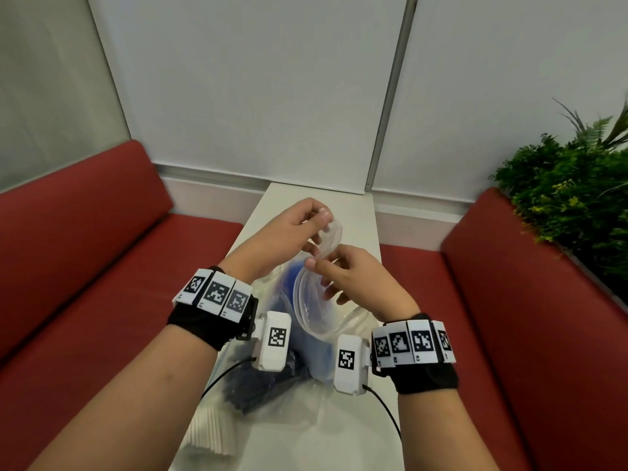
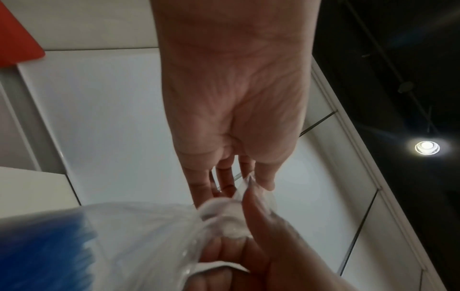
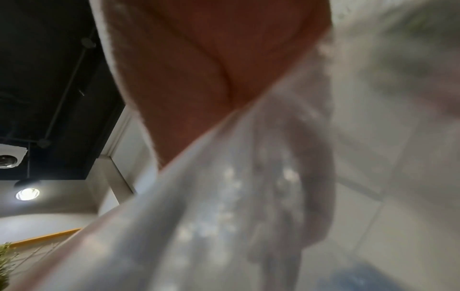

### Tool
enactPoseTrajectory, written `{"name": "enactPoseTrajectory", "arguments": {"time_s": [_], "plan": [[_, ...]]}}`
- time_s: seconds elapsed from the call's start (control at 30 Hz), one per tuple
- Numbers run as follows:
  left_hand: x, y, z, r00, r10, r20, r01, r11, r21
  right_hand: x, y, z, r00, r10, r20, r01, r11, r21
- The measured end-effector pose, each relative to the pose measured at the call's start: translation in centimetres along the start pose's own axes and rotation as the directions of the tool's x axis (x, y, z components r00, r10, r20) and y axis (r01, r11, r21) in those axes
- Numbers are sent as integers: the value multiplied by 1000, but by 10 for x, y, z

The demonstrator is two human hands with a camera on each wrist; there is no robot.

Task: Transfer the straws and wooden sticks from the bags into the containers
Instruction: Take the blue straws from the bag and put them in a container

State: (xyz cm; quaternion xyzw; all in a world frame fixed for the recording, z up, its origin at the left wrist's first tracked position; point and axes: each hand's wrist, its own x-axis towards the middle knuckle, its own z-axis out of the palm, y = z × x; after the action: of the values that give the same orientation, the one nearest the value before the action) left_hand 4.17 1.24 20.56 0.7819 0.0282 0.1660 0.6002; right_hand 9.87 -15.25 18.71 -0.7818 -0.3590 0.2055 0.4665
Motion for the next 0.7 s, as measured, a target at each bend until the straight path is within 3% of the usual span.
{"name": "enactPoseTrajectory", "arguments": {"time_s": [0.17, 0.3, 0.4, 0.53, 0.63, 0.7], "plan": [[-7, -2, -1, 998, -58, -21, 60, 992, 113, 6, 2, 7, 999, 1, -48, 7, 986, 168], [-9, -8, 3, 995, -97, -37, 104, 923, 369, 8, 7, 6, 996, 61, -70, -28, 917, 398], [-12, -11, 5, 989, -121, -80, 144, 880, 452, 11, 11, 3, 988, 115, -99, -48, 857, 513], [-19, -11, 4, 976, -173, 134, 117, 930, 349, 13, 20, 0, 988, 119, -101, -38, 812, 582], [-25, -12, 5, 925, -216, 313, 150, 964, 220, 12, 26, 0, 985, 131, -115, -29, 772, 635], [-26, -15, 6, 902, -225, 368, 150, 963, 222, 12, 29, 2, 983, 137, -121, -24, 755, 656]]}}
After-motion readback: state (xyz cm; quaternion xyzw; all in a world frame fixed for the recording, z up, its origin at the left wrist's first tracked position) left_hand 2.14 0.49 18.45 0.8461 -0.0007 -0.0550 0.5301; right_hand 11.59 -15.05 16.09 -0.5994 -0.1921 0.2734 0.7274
